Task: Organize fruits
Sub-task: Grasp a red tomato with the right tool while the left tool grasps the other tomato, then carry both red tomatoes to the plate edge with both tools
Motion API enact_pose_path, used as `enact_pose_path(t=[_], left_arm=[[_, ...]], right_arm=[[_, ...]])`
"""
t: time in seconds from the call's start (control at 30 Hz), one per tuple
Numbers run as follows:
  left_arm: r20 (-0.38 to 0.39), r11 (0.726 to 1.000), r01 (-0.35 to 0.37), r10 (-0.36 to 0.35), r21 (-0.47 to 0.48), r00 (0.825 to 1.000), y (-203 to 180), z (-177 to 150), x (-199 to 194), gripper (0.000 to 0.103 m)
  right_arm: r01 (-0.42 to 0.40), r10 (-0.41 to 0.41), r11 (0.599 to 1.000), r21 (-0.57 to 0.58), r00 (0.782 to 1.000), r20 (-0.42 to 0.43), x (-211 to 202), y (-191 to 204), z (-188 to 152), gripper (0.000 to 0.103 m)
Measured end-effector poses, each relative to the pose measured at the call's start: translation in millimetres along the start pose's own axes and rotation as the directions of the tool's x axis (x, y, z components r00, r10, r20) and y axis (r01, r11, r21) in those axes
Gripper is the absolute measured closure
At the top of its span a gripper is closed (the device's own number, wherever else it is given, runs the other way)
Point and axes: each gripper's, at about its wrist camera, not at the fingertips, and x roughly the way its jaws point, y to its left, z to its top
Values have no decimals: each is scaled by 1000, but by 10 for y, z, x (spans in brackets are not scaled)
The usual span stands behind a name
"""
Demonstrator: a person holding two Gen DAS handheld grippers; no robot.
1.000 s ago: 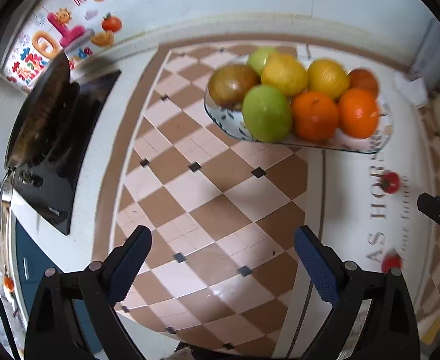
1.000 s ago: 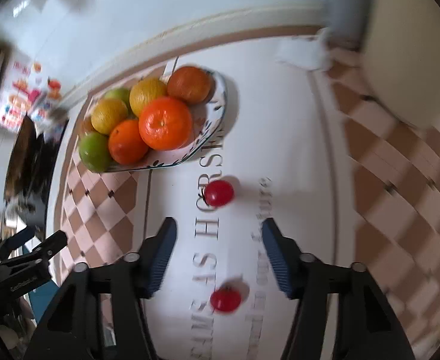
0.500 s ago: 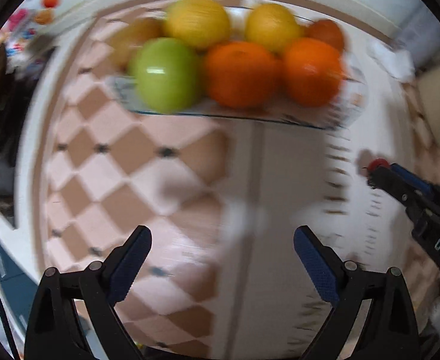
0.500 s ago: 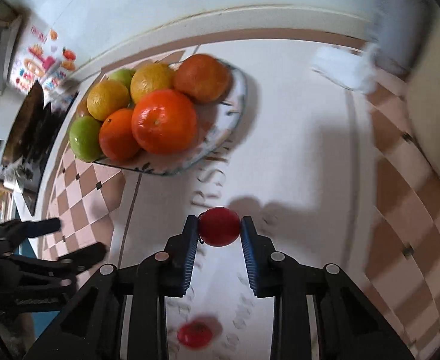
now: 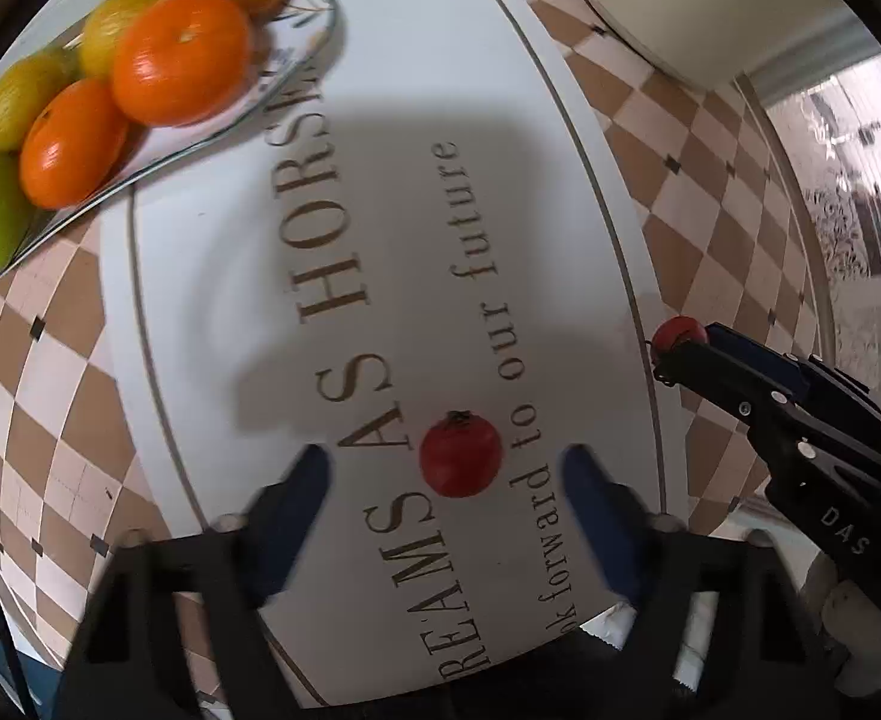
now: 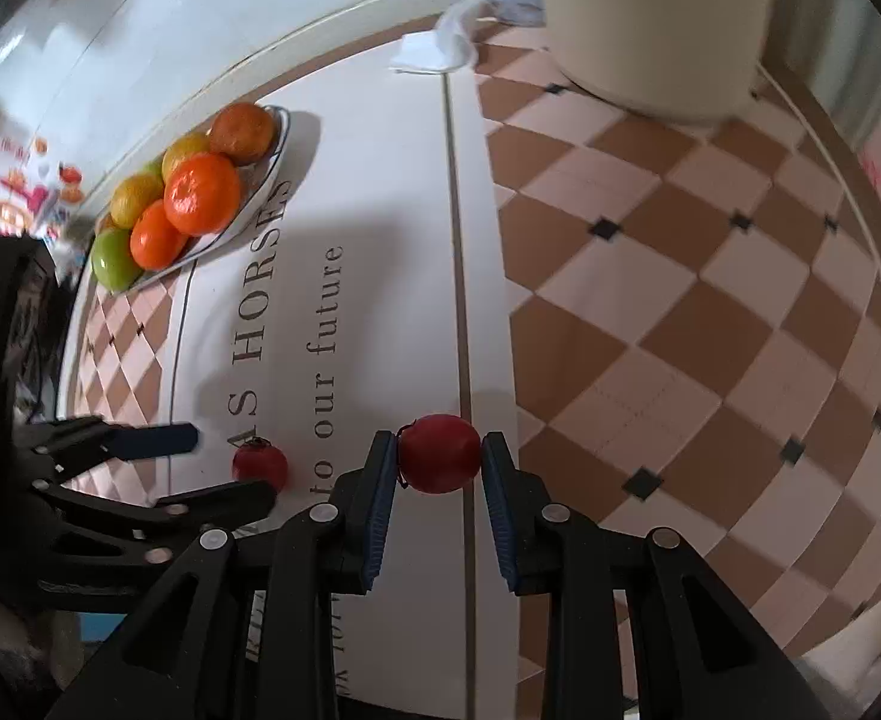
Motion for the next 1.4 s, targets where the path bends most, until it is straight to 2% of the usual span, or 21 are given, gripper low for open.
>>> enact_pose_path(t=[0.07, 0.17, 0.27, 0.5, 0.63, 0.73, 0.8, 0.9, 1.03, 1.2, 1.4], left_arm=[[-19, 1000, 7, -7, 9, 1000, 14, 68, 63, 57], [-39, 1000, 9, -8, 18, 999, -41, 61, 148, 69], [-38, 999, 11, -10, 35, 999, -96, 61, 183, 76], [-14, 999, 46, -45, 21, 999, -107, 20, 157, 76], [13, 998, 57, -57, -4, 998, 29, 71, 6, 76], [45, 997, 63, -61, -44, 997, 193, 131, -162, 76], [78, 991, 82, -74, -103, 994, 362, 158, -293, 76], [137, 974, 111, -84, -197, 987, 665, 246, -512, 76], [209, 953, 107, -47, -283, 977, 994, 463, -743, 76], [249, 944, 103, -23, -313, 968, 1215, 695, -896, 76], [229, 945, 101, -29, -310, 973, 1300, 863, -806, 76]], right_arm=[[-16, 16, 999, 29, 1000, -1, 18, -43, -10, 72], [-33, 33, 998, 58, 999, 7, 32, -56, 18, 72], [-22, 21, 998, 58, 1000, 15, 18, -42, 70, 72], [-23, 21, 998, 51, 999, 40, -66, 28, 119, 72], [-67, 65, 995, 78, 997, 39, -59, 71, 176, 72], [-98, 95, 993, 61, 994, 52, -53, 188, 285, 72], [-125, 122, 991, 48, 991, 54, -36, 272, 348, 72], [-173, 172, 985, 12, 984, 43, 44, 465, 467, 72], [-213, 215, 975, -64, 976, 31, 199, 792, 641, 72], [-245, 250, 959, -140, 968, 14, 426, 1112, 917, 72], [-225, 234, 941, -252, 972, 7, 583, 1367, 1144, 72]])
